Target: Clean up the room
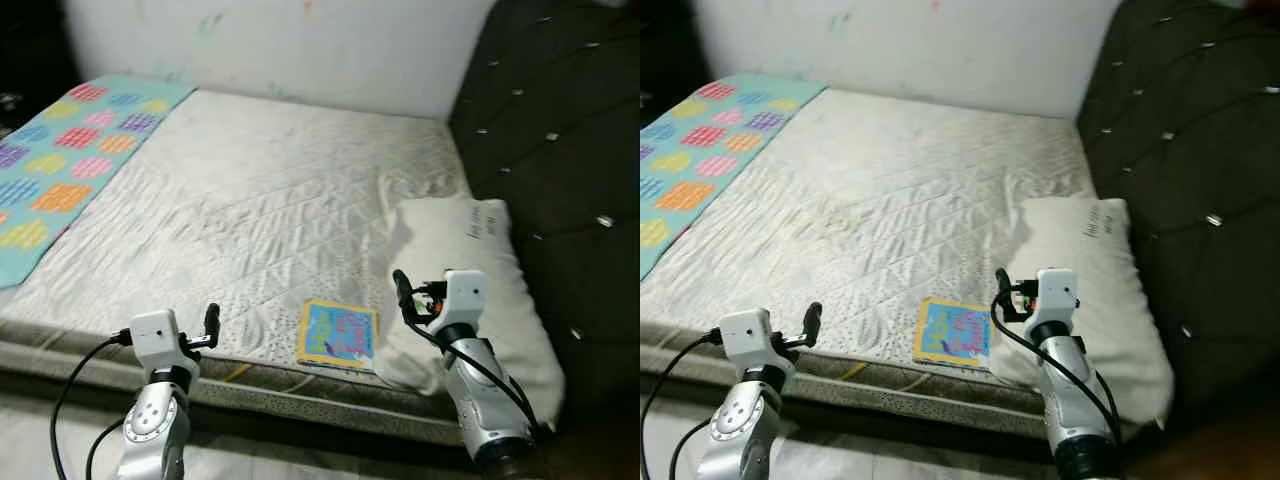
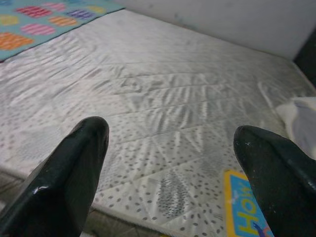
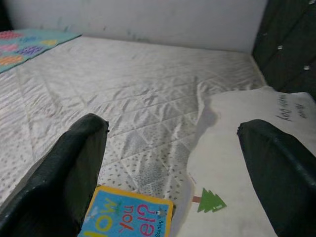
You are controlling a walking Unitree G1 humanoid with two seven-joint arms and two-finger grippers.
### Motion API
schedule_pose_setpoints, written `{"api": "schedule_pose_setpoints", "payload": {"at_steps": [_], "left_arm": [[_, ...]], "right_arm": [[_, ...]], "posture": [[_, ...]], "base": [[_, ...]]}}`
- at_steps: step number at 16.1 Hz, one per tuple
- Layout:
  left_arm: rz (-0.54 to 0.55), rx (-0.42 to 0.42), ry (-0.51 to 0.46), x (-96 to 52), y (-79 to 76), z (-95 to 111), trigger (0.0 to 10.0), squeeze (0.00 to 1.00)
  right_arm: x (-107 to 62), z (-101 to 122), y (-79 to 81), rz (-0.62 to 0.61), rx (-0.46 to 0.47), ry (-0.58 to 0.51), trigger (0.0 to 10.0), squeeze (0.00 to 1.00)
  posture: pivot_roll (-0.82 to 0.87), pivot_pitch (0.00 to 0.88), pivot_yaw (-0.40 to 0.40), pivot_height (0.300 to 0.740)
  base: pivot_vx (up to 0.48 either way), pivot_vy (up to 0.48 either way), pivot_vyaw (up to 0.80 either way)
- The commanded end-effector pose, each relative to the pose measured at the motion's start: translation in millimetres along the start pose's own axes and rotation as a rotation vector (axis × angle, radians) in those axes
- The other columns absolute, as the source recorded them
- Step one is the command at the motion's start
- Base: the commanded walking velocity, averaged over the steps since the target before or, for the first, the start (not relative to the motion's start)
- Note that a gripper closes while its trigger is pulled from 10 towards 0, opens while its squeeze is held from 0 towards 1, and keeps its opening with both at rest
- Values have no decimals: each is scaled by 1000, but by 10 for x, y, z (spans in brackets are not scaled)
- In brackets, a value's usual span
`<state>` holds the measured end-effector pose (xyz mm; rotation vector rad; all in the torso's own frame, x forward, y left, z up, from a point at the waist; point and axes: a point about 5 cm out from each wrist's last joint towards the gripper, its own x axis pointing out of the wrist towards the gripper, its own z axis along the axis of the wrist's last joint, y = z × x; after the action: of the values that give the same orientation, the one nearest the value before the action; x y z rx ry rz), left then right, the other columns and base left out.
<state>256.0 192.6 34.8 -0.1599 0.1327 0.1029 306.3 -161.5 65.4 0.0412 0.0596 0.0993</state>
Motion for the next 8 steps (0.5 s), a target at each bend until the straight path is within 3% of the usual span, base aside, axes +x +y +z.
{"api": "schedule_pose_setpoints", "payload": {"at_steps": [1,8], "left_arm": [[-8,-5,8,12,-42,-13,10000,0],[-6,-14,-8,48,-49,23,10000,0]], "right_arm": [[-5,-9,-66,-18,-3,15,10000,0],[25,4,-66,-11,-13,16,10000,0]], "posture": [[72,0,-22,740],[74,0,-23,740]], "base": [[0,450,0],[0,480,0]]}}
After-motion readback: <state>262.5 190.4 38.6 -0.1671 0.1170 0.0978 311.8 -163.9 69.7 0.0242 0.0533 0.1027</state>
